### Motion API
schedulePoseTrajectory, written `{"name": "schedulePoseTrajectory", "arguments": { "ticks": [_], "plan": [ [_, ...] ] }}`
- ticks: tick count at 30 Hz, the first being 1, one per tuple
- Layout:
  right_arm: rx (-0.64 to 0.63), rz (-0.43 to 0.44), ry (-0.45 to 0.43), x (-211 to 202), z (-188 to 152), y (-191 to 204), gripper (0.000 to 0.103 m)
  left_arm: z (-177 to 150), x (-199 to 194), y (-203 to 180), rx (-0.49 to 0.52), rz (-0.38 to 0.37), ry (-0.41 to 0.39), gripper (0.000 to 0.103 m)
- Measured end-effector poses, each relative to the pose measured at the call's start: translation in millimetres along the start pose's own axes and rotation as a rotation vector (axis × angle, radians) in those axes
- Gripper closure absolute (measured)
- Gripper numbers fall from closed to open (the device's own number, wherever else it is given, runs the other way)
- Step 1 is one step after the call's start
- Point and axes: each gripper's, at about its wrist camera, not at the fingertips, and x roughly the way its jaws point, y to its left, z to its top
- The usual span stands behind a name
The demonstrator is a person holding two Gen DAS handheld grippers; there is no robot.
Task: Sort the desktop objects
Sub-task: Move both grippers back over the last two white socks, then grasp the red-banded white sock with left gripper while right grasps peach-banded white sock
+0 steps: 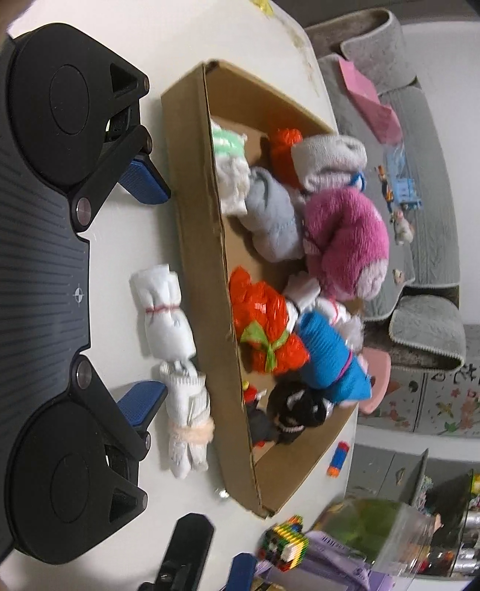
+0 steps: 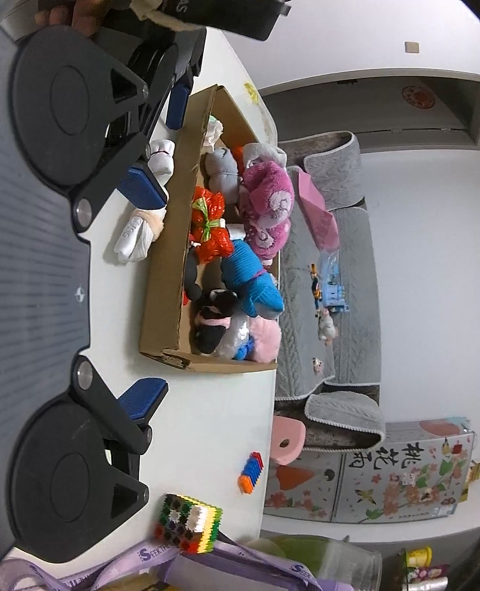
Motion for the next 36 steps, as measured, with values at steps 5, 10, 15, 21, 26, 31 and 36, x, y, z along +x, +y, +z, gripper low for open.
{"name": "schedulePoseTrajectory", "arguments": {
  "ticks": [5,10,15,21,26,31,36],
  "plan": [
    [-0.021,0.011,0.015,2,-4,7,0.006,0,0,14,-0.059,0.038,-0.006,0.000],
    [-0.041,0.023,0.027,5,-7,15,0.005,0,-3,25,-0.113,0.088,-0.012,0.000],
    [-0.062,0.067,0.039,8,-8,24,0.005,-5,-10,46,-0.184,0.142,-0.017,0.000],
    [-0.138,0.134,0.090,27,-8,50,0.008,-8,-14,50,-0.101,0.086,-0.009,0.000],
    [-0.180,0.165,0.149,36,-7,59,0.015,-6,-11,44,-0.040,0.018,-0.007,0.000],
    [-0.179,0.184,0.191,44,-4,55,0.037,-4,-7,41,-0.049,0.043,-0.004,0.000],
    [-0.183,0.174,0.186,43,-2,49,0.056,0,-3,41,-0.070,0.069,-0.003,0.001]
  ]
}}
